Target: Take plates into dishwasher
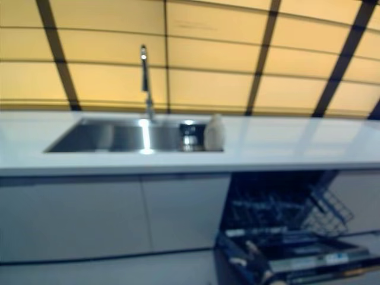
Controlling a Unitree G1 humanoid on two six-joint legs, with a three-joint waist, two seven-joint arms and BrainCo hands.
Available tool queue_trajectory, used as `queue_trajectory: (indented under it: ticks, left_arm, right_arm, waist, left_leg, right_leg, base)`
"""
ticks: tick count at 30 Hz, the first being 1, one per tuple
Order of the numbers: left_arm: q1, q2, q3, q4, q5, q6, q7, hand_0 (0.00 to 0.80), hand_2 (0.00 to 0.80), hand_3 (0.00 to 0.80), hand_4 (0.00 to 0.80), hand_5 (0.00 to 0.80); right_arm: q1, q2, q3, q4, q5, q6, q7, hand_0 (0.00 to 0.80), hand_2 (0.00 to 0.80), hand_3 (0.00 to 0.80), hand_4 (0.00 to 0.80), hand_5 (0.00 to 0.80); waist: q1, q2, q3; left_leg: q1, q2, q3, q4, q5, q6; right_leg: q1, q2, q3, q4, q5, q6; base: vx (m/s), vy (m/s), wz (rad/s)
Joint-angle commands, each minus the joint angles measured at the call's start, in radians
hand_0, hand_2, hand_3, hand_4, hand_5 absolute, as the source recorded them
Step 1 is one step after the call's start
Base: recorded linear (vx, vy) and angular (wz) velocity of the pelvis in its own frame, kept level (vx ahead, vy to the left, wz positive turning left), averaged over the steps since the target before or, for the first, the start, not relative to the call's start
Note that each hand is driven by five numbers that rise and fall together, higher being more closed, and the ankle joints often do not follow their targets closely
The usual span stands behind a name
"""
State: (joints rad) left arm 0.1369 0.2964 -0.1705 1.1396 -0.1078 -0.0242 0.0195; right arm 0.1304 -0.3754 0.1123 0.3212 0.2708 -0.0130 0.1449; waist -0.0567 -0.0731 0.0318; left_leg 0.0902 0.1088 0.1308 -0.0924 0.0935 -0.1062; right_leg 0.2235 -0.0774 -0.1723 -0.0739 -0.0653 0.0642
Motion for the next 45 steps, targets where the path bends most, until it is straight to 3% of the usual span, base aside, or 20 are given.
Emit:
queue_trajectory:
  ticks: [1,8,12,15,16,18,19,25,32,45]
  left_arm:
    - [-0.067,0.021,0.01,0.061,0.033,-0.03,-0.005,0.0,0.0,0.0,0.0,0.0]
    - [-0.057,0.01,0.015,0.088,0.043,-0.064,-0.004,0.0,0.0,0.0,0.0,0.0]
    - [-0.054,-0.005,0.005,0.103,0.043,-0.073,0.011,0.0,0.0,0.0,0.0,0.0]
    - [-0.053,-0.012,0.002,0.114,0.043,-0.076,0.018,0.0,0.0,0.0,0.0,0.0]
    - [-0.05,-0.017,-0.003,0.114,0.042,-0.076,0.023,0.0,0.0,0.0,0.0,0.0]
    - [-0.049,-0.02,-0.007,0.117,0.043,-0.078,0.026,0.0,0.0,0.0,0.0,0.0]
    - [-0.053,-0.023,-0.012,0.114,0.045,-0.07,0.029,0.0,0.0,0.0,0.0,0.0]
    - [-0.062,-0.021,-0.037,0.095,0.049,-0.048,0.025,0.0,0.0,0.0,0.0,0.0]
    - [-0.069,-0.021,-0.06,0.106,0.044,-0.049,0.025,0.0,0.0,0.0,0.0,0.0]
    - [-0.071,-0.028,-0.053,0.118,0.064,-0.073,0.026,0.0,0.0,0.0,0.0,0.0]
  right_arm:
    - [-0.054,-0.058,-0.085,-0.136,0.068,-0.053,0.056,0.0,0.0,0.0,0.0,0.0]
    - [-0.07,-0.071,-0.139,-0.256,0.14,-0.077,0.072,0.0,0.0,0.0,0.0,0.0]
    - [-0.083,-0.04,-0.167,-0.304,0.274,-0.089,0.055,0.0,0.0,0.0,0.0,0.0]
    - [-0.085,0.009,-0.18,-0.309,0.45,-0.084,0.035,0.0,0.0,0.0,0.0,0.0]
    - [-0.084,0.052,-0.185,-0.307,0.627,-0.059,0.04,0.0,0.0,0.0,0.0,0.0]
    - [-0.085,0.095,-0.19,-0.294,0.77,-0.039,0.059,0.0,0.0,0.0,0.0,0.0]
    - [-0.087,0.164,-0.198,-0.294,0.934,0.009,0.103,0.0,0.0,0.0,0.0,0.0]
    - [-0.087,0.276,-0.175,-0.324,1.249,0.061,0.201,0.0,0.0,0.0,0.0,0.0]
    - [-0.099,0.279,-0.143,-0.368,1.287,0.006,0.266,0.0,0.0,0.0,0.0,0.0]
    - [-0.124,0.207,-0.145,-0.444,1.127,-0.122,0.299,0.0,0.0,0.0,0.0,0.0]
  waist:
    - [0.006,0.016,0.018]
    - [0.0,0.02,0.011]
    - [0.0,0.021,0.006]
    - [-0.001,0.023,0.002]
    - [0.0,0.025,0.0]
    - [0.001,0.026,-0.001]
    - [0.002,0.028,-0.001]
    - [0.012,0.033,-0.005]
    - [0.018,0.037,-0.012]
    - [0.025,0.037,-0.011]
  left_leg:
    - [0.052,-0.023,0.016,0.007,-0.082,0.054]
    - [0.052,-0.021,0.027,0.005,-0.084,0.051]
    - [0.048,-0.021,0.031,0.005,-0.085,0.051]
    - [0.047,-0.023,0.033,0.005,-0.085,0.051]
    - [0.046,-0.022,0.034,0.005,-0.084,0.051]
    - [0.046,-0.023,0.034,0.005,-0.085,0.052]
    - [0.045,-0.023,0.035,0.005,-0.085,0.053]
    - [0.04,-0.029,0.027,0.005,-0.084,0.057]
    - [0.033,-0.031,0.021,0.005,-0.081,0.055]
    - [0.031,-0.044,0.022,0.019,-0.084,0.059]
  right_leg:
    - [-0.106,-0.052,0.005,0.026,0.11,0.061]
    - [-0.11,-0.057,0.003,0.023,0.111,0.064]
    - [-0.111,-0.059,0.001,0.018,0.112,0.064]
    - [-0.111,-0.06,0.0,0.016,0.113,0.064]
    - [-0.11,-0.061,-0.002,0.015,0.113,0.064]
    - [-0.109,-0.062,-0.005,0.014,0.113,0.064]
    - [-0.109,-0.064,-0.009,0.012,0.114,0.064]
    - [-0.107,-0.069,-0.024,0.005,0.121,0.065]
    - [-0.109,-0.071,-0.029,0.001,0.123,0.065]
    - [-0.116,-0.087,-0.038,0.019,0.122,0.07]
  base:
    - [0.0,0.0,0.0]
    - [0.0,0.0,0.0]
    - [0.0,0.0,0.0]
    - [0.0,0.0,0.0]
    - [0.0,0.0,0.0]
    - [0.0,0.0,0.0]
    - [0.0,0.0,0.0]
    - [0.0,0.0,0.0]
    - [0.0,0.0,0.0]
    - [-0.004,0.024,0.0]
